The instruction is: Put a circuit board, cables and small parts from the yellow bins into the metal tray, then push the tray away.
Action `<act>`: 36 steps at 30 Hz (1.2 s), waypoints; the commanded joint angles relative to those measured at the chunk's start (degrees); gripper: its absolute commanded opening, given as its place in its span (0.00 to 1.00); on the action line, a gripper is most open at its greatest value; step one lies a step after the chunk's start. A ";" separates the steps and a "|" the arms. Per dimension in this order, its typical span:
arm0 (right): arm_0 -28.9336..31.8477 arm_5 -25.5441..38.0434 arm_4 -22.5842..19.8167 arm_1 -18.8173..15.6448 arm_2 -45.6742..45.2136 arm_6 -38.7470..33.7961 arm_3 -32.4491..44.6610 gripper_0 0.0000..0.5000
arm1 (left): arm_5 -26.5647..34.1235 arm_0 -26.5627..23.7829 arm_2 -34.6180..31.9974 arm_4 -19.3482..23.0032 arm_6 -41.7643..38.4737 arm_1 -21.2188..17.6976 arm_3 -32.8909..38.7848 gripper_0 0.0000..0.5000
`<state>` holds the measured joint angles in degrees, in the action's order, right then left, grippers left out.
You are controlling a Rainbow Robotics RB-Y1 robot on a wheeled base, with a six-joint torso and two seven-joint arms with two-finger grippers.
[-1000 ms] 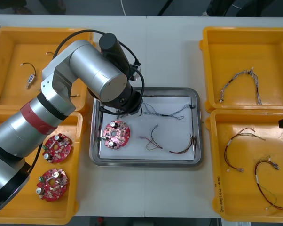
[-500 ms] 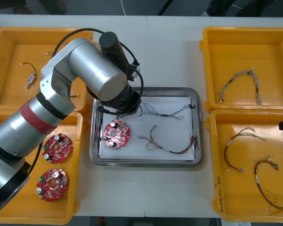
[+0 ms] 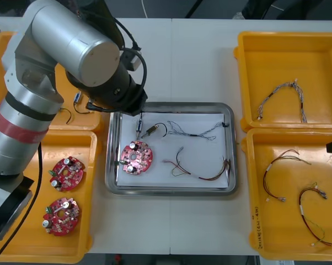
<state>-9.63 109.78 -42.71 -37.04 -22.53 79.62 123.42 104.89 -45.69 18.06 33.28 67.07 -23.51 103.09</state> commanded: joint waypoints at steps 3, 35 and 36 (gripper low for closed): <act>0.84 0.22 -1.50 -2.07 1.97 -1.92 3.84 1.00 | 3.48 -2.38 -4.26 3.02 -3.88 -4.18 3.96 1.00; -23.24 0.22 -20.04 -12.35 29.92 -3.06 8.24 1.00 | 5.11 14.32 -25.70 15.06 0.78 -19.47 17.94 1.00; -24.12 0.22 -19.52 -12.09 31.41 -2.98 8.24 1.00 | 5.11 15.11 -26.23 15.41 0.78 -19.91 18.38 1.00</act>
<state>-28.97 109.80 -63.30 -47.96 3.63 78.50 129.96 109.65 -33.97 -4.49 47.00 67.08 -39.48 118.09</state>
